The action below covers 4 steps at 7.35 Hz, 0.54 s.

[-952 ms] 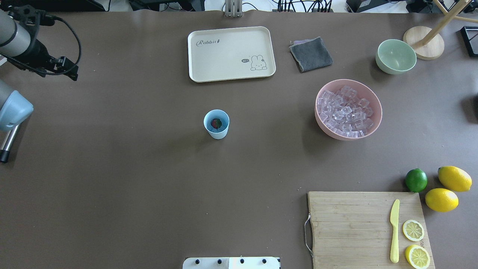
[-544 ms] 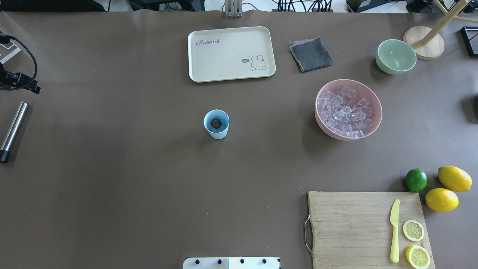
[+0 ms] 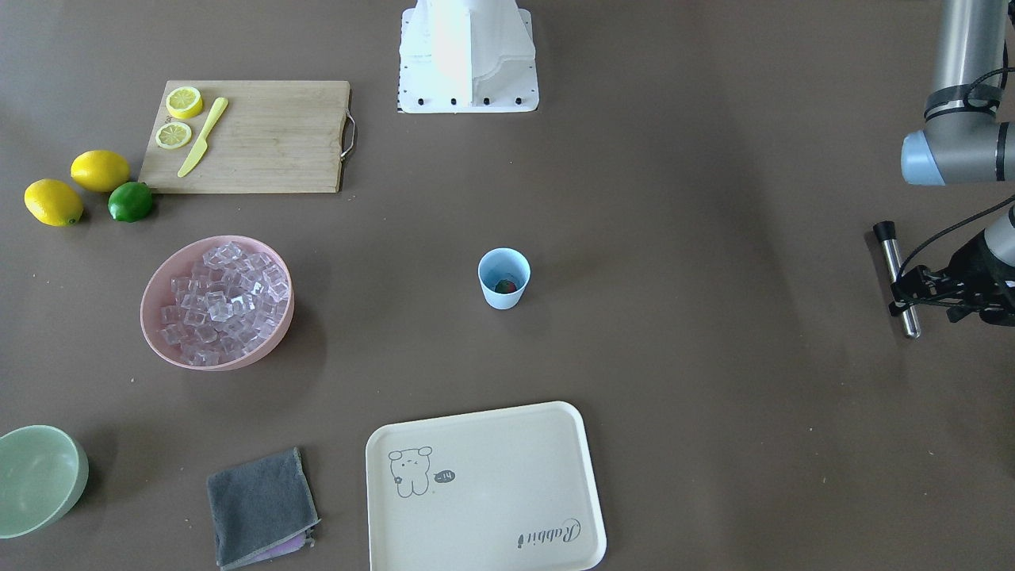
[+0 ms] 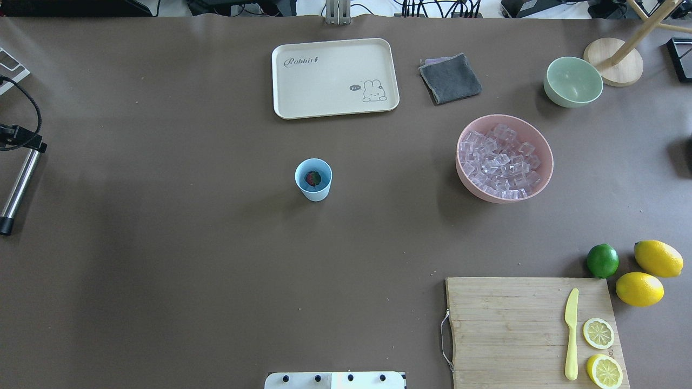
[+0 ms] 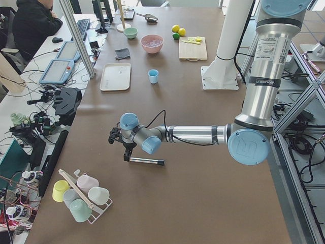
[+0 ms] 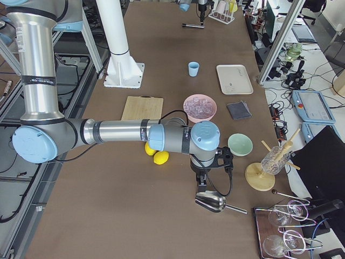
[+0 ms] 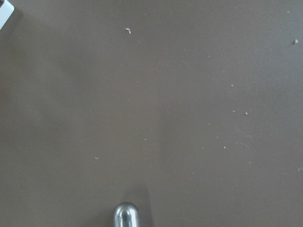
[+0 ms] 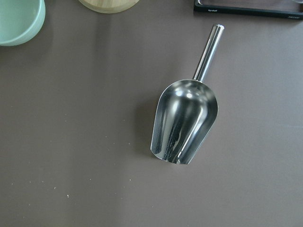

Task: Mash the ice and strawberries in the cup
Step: 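Grasp the metal pestle rod with the left gripper and lift it upright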

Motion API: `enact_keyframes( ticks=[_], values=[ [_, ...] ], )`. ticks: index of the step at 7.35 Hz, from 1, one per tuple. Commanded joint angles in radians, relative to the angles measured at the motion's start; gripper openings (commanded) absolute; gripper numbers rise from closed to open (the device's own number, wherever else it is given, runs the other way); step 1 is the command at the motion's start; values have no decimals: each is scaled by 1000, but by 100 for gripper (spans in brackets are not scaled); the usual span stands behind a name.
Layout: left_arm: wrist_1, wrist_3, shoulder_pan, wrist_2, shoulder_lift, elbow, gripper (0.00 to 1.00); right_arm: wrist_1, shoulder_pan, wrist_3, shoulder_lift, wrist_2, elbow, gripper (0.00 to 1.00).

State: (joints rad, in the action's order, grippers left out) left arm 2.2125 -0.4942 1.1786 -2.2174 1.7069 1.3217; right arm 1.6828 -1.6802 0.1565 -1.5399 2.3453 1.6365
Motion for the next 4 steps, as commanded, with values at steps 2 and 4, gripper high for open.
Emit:
enact_keyframes(
  ticks=[2,4],
  values=[
    [96,-42,-14,1,-52,-25,90,0,-1,0,7,0,0,99],
    [162,-90,-48,11,-65,-39,90,2,1,-2,9,0,0,99]
  ],
)
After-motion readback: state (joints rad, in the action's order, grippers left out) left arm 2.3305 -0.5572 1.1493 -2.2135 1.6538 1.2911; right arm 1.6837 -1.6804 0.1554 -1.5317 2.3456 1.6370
